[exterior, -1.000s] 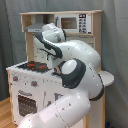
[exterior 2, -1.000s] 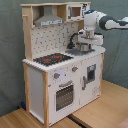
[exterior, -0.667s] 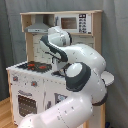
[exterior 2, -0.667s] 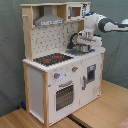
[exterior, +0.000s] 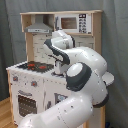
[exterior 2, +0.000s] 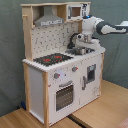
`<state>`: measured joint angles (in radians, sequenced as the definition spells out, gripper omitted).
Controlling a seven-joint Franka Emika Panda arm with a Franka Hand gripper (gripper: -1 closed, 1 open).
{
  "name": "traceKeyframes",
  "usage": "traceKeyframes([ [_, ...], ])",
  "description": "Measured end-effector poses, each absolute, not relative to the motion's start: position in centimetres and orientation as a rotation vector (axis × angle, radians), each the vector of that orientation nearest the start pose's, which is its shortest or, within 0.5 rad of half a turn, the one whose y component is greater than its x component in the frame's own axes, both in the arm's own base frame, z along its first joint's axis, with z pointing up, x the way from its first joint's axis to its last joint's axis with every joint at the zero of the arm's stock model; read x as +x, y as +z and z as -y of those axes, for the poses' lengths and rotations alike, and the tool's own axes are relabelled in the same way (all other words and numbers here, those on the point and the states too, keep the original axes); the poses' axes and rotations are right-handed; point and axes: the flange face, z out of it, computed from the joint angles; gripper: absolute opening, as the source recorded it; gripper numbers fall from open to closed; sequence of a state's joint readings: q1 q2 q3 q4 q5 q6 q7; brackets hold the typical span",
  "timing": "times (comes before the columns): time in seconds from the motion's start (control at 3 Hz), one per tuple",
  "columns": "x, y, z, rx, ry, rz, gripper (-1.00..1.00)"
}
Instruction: Play with the kitchen
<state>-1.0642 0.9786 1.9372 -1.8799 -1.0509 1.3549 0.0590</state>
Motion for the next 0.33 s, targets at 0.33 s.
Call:
traceKeyframes([
  [0.33,51.4,51.52,-14.81,-3.006,0.005,1.418,1.0],
])
